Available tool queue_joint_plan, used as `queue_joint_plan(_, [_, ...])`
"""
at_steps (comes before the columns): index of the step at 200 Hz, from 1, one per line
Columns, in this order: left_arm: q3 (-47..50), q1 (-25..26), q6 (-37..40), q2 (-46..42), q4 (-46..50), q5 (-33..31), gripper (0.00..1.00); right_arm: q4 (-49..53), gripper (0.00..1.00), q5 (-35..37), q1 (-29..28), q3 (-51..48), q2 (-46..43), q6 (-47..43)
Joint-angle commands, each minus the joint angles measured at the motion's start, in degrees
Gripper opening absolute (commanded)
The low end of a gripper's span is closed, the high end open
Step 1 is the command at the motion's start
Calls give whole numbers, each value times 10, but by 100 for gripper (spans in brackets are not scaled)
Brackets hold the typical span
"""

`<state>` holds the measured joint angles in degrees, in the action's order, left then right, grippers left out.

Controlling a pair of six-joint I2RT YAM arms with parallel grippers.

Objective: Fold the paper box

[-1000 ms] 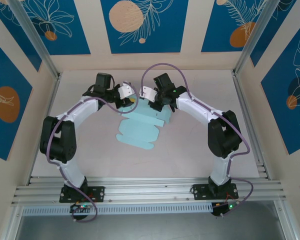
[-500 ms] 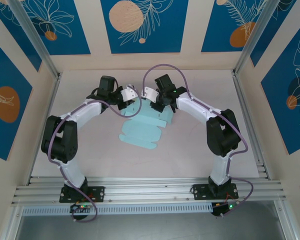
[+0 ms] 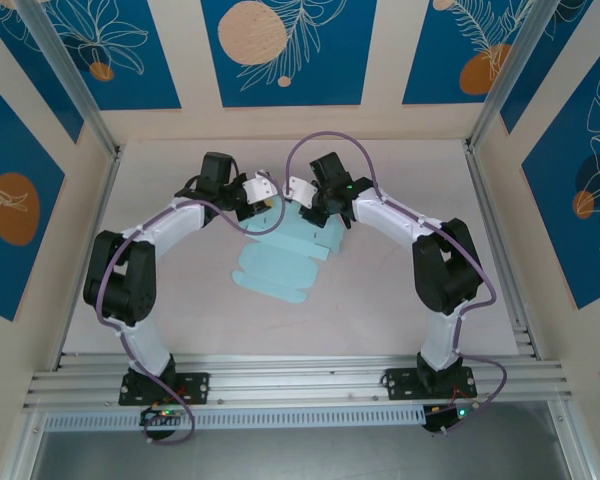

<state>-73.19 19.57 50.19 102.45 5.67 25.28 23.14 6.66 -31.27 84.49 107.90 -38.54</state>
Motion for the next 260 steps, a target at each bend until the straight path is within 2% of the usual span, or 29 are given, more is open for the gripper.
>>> queue_joint_plan(1, [-14,6,6,14,15,-1,17,-13,8,-9,1,-7,-26,13])
queue_joint_plan(35, [9,9,1,6,-31,-10,6,-19,18,0,4,-17,-36,36])
queue_joint_plan(53, [28,14,-3,-4,-67,-22,0,-28,28,6,10,-26,-45,61])
queue_joint_plan(76, [54,26,-10,-16,-121,-51,0,-31,47,12,20,-35,-66,110])
queue_joint_plan(96, [85,47,-9,-29,-179,-98,0,-42,62,20,32,-49,-96,187])
queue_joint_plan(122, [120,87,18,-33,-255,-177,0,-31,72,40,50,-53,-135,319])
queue_joint_plan(147, [134,119,64,-21,-303,-251,0,21,73,41,81,-38,-159,472])
queue_joint_plan(167, [143,140,101,-10,-348,-301,0,56,73,-13,121,-35,-165,583])
queue_joint_plan(186, [152,157,135,2,-392,-334,0,57,73,-75,151,-46,-159,649])
queue_joint_plan(216, [160,174,174,22,-446,-374,0,47,73,-112,168,-57,-141,692])
queue_joint_plan(260, [174,179,176,28,-481,-374,0,31,73,-133,175,-38,-98,690])
